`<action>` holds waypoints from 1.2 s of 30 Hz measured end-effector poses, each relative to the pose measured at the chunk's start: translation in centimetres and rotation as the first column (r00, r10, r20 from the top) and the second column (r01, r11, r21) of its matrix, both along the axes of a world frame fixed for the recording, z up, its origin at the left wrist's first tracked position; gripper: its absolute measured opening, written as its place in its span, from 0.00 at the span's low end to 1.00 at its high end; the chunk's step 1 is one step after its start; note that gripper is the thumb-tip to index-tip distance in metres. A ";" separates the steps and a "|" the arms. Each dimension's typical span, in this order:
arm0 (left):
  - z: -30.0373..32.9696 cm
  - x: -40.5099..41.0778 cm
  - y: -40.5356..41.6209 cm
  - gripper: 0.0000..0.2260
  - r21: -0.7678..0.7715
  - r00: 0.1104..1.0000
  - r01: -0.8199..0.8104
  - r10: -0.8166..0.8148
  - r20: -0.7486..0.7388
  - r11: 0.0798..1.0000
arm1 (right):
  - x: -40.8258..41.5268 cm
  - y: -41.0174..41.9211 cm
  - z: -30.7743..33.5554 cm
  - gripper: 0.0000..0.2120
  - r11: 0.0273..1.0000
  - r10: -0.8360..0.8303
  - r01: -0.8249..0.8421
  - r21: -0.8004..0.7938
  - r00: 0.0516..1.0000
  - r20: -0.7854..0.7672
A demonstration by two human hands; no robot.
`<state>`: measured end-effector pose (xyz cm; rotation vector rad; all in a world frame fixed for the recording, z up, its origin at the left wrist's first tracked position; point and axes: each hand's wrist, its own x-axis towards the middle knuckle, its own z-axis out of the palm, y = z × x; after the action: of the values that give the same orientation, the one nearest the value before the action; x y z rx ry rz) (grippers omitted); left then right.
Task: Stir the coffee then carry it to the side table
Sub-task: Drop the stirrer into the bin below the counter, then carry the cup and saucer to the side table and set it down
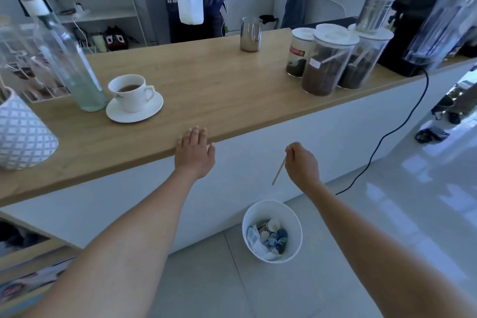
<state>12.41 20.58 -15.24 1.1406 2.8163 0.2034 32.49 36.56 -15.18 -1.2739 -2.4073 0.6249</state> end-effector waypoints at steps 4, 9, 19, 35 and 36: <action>-0.1 -0.2 0.0 0.26 0.006 1.000 -0.002 0.003 -0.017 1.000 | 0.8 -0.5 -2.9 0.15 0.994 0.029 -0.015 -0.105 0.991 0.131; -0.1 -0.5 -0.4 0.26 -0.010 0.999 0.031 -0.031 -0.019 0.999 | 1.7 -0.4 -4.8 0.19 0.988 -0.024 0.049 -0.146 0.986 0.164; 1.5 -1.5 -1.4 0.27 -0.080 0.993 0.102 -0.096 0.076 0.992 | -3.0 -1.6 0.7 0.22 0.997 0.078 -0.078 -0.013 0.997 0.010; 6.0 -9.2 -10.1 0.26 0.087 0.938 -0.304 0.283 0.198 0.949 | -19.7 -6.2 5.4 0.26 0.867 0.498 -0.498 -0.030 0.867 0.007; 6.3 -10.0 -10.3 0.26 0.111 0.924 -0.346 0.318 0.212 0.932 | -20.9 -6.4 5.8 0.25 0.855 0.514 -0.515 -0.058 0.857 -0.025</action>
<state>2.43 10.29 -8.97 0.6118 2.8362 0.5244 11.54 30.13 -9.41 -0.6234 -2.7527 0.8493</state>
